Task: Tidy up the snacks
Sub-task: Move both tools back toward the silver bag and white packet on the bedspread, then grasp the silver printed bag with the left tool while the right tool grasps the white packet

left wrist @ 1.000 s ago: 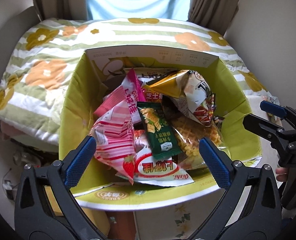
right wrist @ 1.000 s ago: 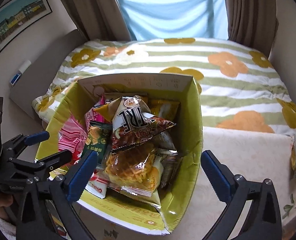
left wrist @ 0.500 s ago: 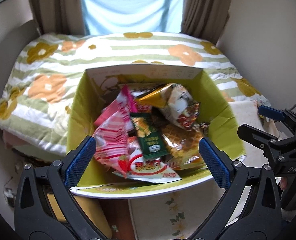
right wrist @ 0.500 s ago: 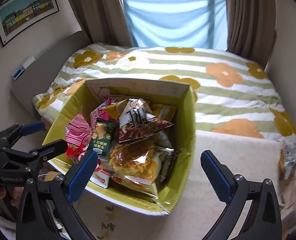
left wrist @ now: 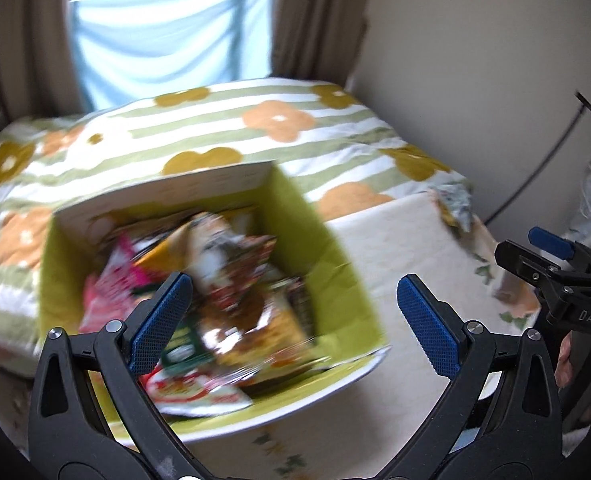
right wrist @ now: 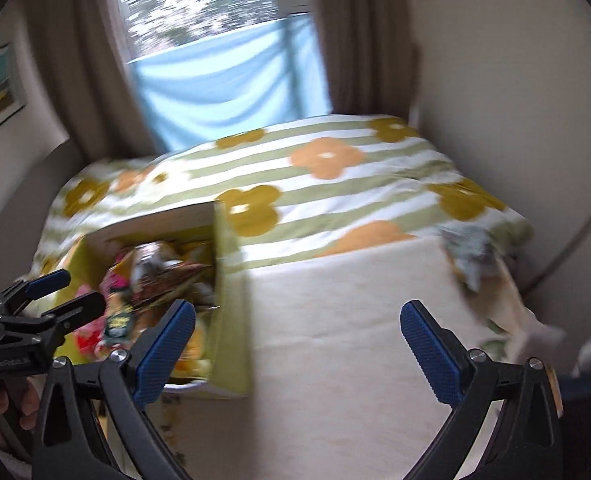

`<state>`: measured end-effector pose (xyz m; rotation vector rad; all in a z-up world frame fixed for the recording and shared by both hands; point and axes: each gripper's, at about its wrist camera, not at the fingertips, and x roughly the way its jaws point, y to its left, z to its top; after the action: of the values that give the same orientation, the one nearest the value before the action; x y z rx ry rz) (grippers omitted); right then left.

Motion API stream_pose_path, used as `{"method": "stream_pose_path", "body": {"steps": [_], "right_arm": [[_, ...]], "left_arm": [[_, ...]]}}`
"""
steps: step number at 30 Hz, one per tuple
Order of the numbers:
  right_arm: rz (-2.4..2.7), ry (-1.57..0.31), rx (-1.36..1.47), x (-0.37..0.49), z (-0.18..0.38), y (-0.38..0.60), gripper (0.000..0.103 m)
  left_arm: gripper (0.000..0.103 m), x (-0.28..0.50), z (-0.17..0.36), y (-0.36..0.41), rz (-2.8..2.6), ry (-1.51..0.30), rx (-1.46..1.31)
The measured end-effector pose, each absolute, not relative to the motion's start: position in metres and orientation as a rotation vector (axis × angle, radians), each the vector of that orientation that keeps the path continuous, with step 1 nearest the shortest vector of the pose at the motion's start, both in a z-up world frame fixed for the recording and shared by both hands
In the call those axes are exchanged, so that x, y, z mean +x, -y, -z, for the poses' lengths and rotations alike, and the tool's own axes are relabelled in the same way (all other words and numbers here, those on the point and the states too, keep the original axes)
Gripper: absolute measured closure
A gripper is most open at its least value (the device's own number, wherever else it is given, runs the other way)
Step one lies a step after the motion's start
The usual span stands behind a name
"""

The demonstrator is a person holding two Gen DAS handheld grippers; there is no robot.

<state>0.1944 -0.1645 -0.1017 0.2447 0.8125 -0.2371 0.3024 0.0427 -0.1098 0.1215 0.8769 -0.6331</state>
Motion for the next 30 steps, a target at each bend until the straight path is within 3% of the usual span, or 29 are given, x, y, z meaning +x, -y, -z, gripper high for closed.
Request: {"method": "stream_pose_path", "body": {"steps": [17, 30], "right_arm": [[0.668, -0.802, 0.471, 0.108, 0.148, 0.322, 0.001], [0.793, -0.887, 0.556, 0.092, 0.216, 0.383, 0.001]], "left_arm": [[0.001, 0.308, 0.114, 0.226, 1.032, -0.876, 0.433], [0.001, 0.309, 0.201, 0.403, 1.188, -0.917, 0.741]]}}
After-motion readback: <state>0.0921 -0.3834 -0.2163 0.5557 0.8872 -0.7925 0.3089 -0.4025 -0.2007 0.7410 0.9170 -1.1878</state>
